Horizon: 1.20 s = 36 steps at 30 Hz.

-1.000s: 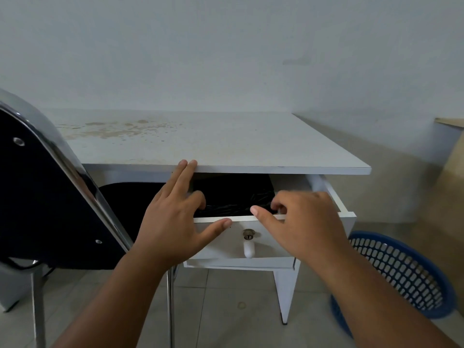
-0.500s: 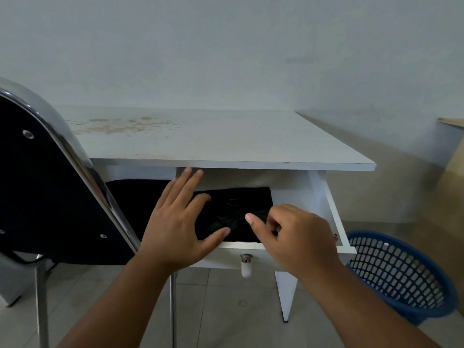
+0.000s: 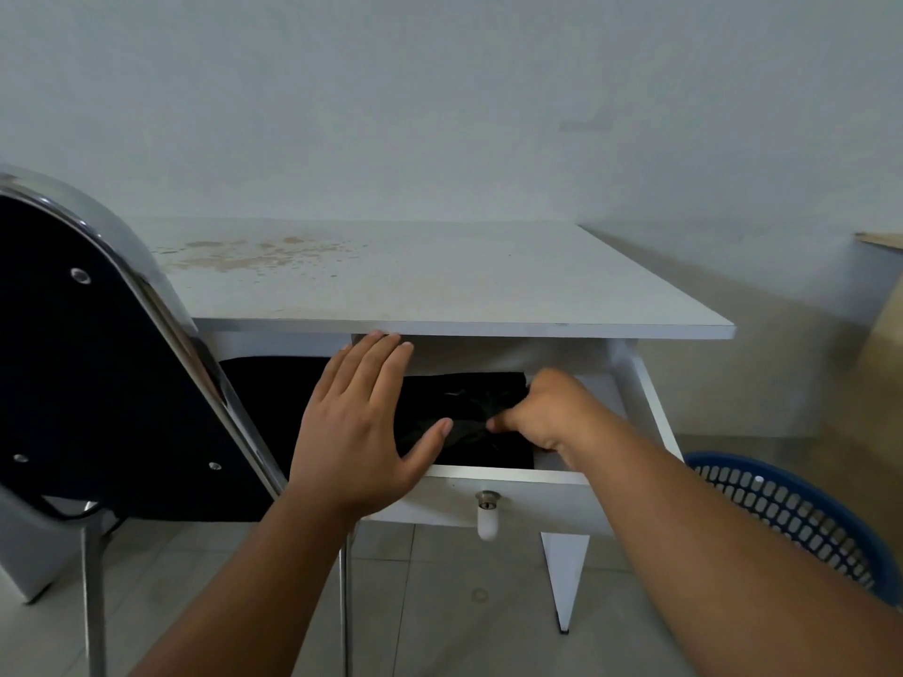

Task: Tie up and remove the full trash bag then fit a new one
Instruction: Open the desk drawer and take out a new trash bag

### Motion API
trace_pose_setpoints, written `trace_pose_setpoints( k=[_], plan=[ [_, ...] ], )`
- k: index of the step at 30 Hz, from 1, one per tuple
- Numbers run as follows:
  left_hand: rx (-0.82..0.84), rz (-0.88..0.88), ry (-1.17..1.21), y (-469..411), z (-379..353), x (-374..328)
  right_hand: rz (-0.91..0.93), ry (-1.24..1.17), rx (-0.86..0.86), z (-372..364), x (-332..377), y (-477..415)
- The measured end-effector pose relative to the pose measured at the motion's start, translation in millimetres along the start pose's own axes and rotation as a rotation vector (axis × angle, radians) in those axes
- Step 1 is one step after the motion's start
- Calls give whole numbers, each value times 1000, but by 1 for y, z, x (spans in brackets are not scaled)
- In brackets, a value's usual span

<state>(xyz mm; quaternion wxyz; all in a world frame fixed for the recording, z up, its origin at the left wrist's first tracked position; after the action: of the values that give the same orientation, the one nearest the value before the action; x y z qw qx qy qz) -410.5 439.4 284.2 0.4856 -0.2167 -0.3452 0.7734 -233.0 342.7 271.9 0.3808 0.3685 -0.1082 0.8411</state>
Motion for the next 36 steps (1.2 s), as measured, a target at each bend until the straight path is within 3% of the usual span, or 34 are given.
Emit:
trace_pose_setpoints(
  k=[13,24,29,32,36],
  plan=[
    [-17,-24,-6,-9,9,3,190,-802,-44,65,4,62],
    [8,0,29,-16,-2,13,540,-1089,-151,143,42,65],
    [7,4,16,-16,-3,12,374,-921,-319,155,33,10],
    [8,12,13,-17,-4,12,216,-623,-446,150,21,-20],
    [-9,10,10,-16,-4,12,169,-55,-609,153,20,-23]
  ],
)
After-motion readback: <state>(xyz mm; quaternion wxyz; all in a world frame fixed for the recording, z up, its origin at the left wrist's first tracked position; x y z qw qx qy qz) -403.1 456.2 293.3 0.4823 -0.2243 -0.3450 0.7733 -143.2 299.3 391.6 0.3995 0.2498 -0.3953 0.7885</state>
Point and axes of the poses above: each hand's wrist, its own y-axis away from the middle knuckle, its own z-axis out of the back of the hand, x = y × z, the point moved 7 cm from there along -y, towards the middle knuckle, and after that the axes turned 1 degree about x, right-handed, at the moved point
